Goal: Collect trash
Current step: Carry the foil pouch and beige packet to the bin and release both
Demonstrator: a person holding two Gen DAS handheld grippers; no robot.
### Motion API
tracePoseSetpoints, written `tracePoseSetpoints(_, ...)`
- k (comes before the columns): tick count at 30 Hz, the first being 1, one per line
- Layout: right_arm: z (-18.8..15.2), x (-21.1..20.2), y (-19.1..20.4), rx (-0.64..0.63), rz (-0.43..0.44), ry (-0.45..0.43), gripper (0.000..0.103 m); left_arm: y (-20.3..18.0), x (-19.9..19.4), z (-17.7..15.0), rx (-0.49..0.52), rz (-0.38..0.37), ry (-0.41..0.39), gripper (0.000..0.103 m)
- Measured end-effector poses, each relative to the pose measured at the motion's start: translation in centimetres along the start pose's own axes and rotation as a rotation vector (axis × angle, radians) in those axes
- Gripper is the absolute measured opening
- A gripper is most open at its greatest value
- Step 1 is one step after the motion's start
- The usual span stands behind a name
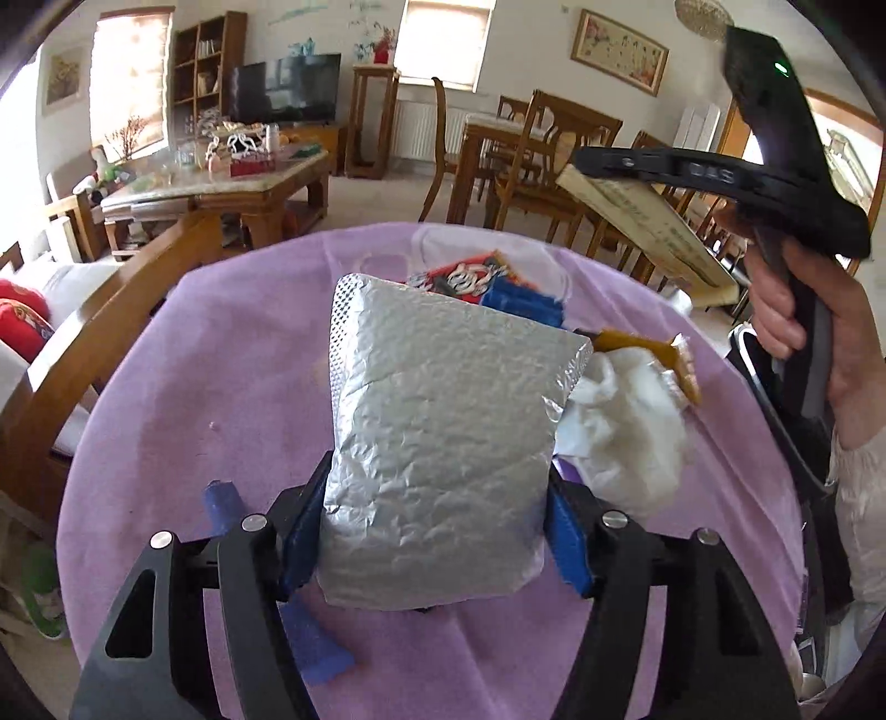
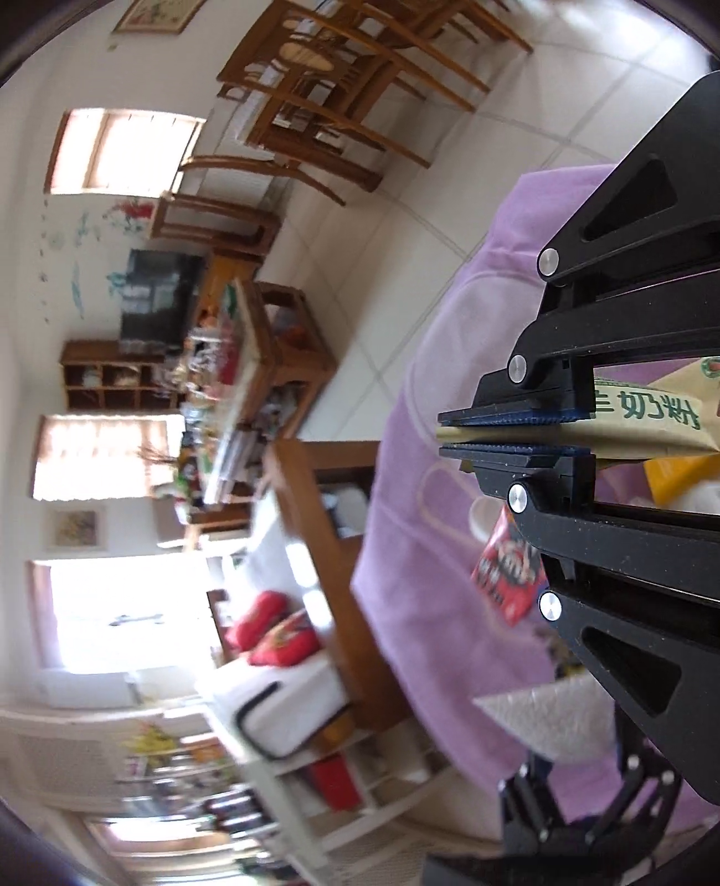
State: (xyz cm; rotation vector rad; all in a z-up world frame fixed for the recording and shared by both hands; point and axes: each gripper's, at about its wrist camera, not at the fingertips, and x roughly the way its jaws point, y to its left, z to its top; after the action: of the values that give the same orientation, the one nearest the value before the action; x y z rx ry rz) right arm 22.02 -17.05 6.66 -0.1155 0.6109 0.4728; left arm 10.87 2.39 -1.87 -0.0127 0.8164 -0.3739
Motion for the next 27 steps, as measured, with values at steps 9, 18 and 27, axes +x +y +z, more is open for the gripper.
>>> tracePoseSetpoints(9,-5.8,-12.0,-2.0,0.176,0.087,-0.106,0.006,-4.5,-3.1,0.3,0.008,-0.075,-0.106,0.066)
tracePoseSetpoints(18,-15.1,-23.6,-11.9,0.394,-0.037,-0.17,0.006,-17.0,-0.9,1.4,0.088,-0.316,-0.094,0.067)
tracePoseSetpoints(27,-25.4,-31.6,-23.1,0.607,-0.186,-0.201,0.007,-30.4,5.5,2.5,0.187,-0.512,0.03,0.067)
